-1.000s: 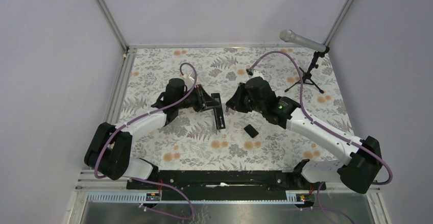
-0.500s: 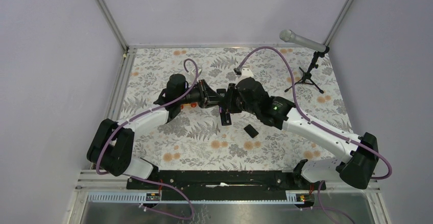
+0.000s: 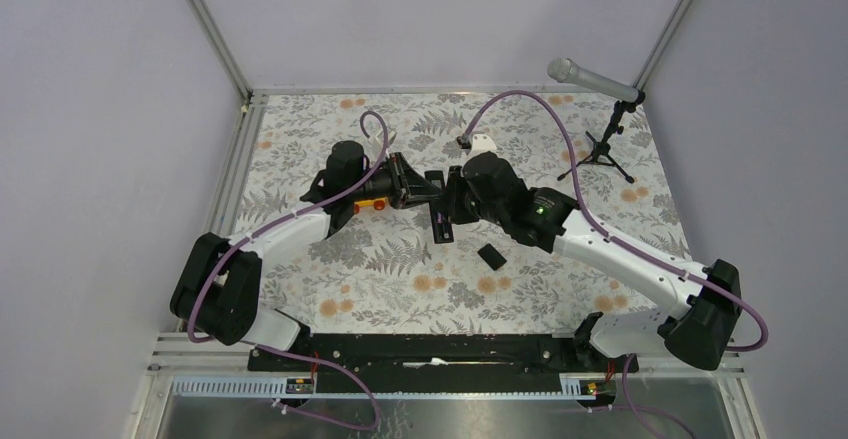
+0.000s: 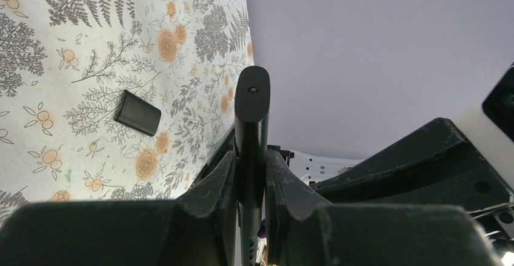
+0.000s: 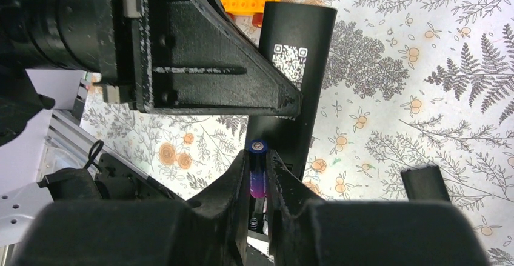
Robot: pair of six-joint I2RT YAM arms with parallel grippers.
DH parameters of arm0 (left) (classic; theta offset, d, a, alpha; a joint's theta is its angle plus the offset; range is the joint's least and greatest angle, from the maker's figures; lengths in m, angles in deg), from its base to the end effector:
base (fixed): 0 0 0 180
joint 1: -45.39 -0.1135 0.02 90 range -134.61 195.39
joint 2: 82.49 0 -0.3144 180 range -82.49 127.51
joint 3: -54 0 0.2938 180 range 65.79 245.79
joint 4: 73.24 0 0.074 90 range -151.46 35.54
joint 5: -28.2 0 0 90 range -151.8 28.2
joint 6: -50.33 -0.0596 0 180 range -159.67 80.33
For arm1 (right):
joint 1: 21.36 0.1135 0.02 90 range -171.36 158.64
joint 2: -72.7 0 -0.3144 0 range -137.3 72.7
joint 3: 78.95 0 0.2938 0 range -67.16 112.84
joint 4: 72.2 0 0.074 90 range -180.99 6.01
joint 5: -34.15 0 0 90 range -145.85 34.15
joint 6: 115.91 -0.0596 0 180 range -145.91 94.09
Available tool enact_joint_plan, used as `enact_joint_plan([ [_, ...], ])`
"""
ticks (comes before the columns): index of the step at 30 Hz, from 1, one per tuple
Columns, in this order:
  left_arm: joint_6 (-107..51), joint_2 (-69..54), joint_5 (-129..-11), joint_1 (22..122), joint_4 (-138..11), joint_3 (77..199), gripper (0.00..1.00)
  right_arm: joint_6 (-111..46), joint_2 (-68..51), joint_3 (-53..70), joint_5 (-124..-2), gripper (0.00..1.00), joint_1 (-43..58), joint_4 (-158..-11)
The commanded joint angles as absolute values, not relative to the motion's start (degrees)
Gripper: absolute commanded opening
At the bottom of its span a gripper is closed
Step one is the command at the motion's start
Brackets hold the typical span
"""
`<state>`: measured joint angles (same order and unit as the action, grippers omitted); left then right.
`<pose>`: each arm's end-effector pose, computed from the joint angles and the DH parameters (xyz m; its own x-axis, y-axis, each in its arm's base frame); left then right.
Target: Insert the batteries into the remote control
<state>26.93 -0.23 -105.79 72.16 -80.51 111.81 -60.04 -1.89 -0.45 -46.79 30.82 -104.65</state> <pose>0.2999 -0.1977 0.2689 -0.9458 -0.2624 -0.1912 0.1220 0.2585 -0.9583 0.2197 0.2678 0.3732 -0.6326 0.0887 -0.7694 -0.4111 0.8034 0.4306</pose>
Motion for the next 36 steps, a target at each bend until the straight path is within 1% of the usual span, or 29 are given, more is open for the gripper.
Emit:
enact_joint_plan([
  [1, 27.36, -0.06, -107.21, 72.29, -84.03, 115.08, 0.0, -58.49, -2.4, 1.88, -48.07, 0.12, 31.51, -105.63],
  [8, 29.19, 0.56, -107.99, 72.29, -86.86, 114.77, 0.0, -57.66, -2.95, 2.66, -50.13, 0.13, 31.46, -106.76],
  [16, 30.11, -0.39, -106.85, 72.22, -91.11, 114.15, 0.0, -57.53, -5.72, 5.84, -53.36, 0.16, 31.46, -113.09],
  [20, 30.14, -1.4, -105.92, 72.19, -91.33, 113.84, 0.0, -58.6, -5.79, 6.27, -53.15, 0.19, 31.46, -113.53],
  [24, 30.37, -2.21, -105.2, 72.2, -91.73, 113.28, 0.0, -59.91, -6.01, 7.87, -51.04, 0.25, 31.46, -114.58],
  [26, 30.29, -2.48, -104.84, 72.24, -91.9, 112.96, 0.0, -60.56, -6.57, 9.67, -49.94, 0.3, 31.39, -115.97],
  [29, 30.29, -2.68, -104.55, 72.2, -92.51, 112.35, 0.0, -61.89, -7.78, 12.75, -48.6, 0.35, 31.37, -118.45],
  [33, 29.84, -2.69, -104.06, 72.2, -92.76, 111.81, 0.0, -64.17, -8.34, 16.25, -47.69, 0.4, 31.08, -121.49],
  [36, 30.14, -2.72, -103.95, 72.2, -93.16, 111.68, 0.0, -65.54, -8.27, 17.44, -46.85, 0.42, 30.47, -122.8],
])
